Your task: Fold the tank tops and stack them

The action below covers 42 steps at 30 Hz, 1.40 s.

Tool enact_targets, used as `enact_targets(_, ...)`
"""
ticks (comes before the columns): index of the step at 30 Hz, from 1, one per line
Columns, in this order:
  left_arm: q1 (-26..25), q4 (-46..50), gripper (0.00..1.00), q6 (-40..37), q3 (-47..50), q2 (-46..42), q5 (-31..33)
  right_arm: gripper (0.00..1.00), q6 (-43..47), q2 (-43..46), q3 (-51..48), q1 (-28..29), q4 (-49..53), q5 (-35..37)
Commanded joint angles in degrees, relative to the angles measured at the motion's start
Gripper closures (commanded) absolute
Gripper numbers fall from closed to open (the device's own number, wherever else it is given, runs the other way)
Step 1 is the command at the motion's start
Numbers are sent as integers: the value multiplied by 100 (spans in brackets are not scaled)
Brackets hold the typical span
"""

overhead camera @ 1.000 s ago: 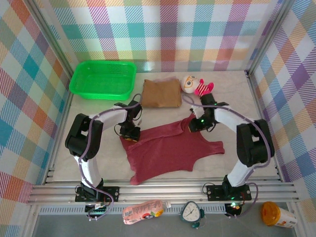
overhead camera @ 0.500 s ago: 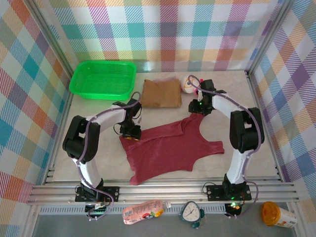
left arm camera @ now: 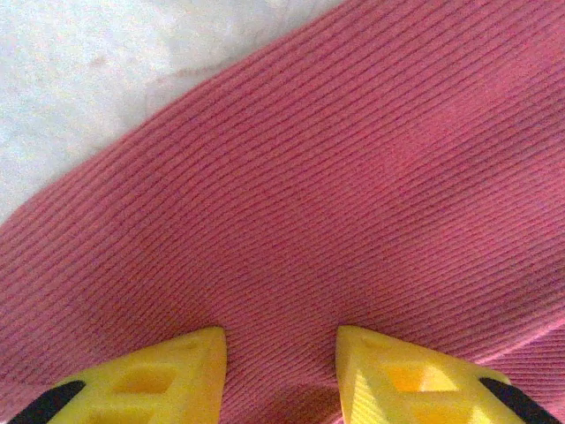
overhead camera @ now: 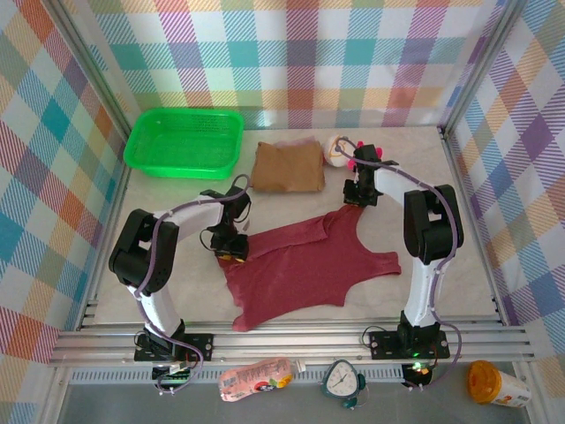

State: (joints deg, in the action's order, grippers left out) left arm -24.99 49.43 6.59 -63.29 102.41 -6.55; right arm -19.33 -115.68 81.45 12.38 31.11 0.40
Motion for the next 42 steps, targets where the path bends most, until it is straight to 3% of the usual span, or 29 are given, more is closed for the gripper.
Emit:
enact_targets(1,-23,89,62,-9,158,-107,-35,91,-78,69,99,-114,-30,-116)
enact_targets(8,-21,58,62,-25,166,5,-139,96,-508,1022,-1064,-194,-1970,-848)
enact_targets(15,-18,179,62,-164,143,84,-57,95,-2025,1715,-2733,-633,-4137,-1872)
enact_targets(21,-22,249,62,-252,150,112,11,93,-2477,1724,-3741,-1108,-5012,-2114)
enact_targets(24,1,304,62,-313,111,147,59,86,-2403,1457,-3786,-1349,-5111,-2473)
enact_targets(31,8,420,62,-371,32,149,136,81,-2549,1117,-3846,-1611,-5005,-2558)
enact_targets(36,17,497,62,-409,-15,165,167,76,-2306,1337,-3297,-1761,-3569,-1960)
enact_targets(42,22,555,62,-426,-69,218,203,76,-2603,1063,-3046,-1958,-3435,-2053)
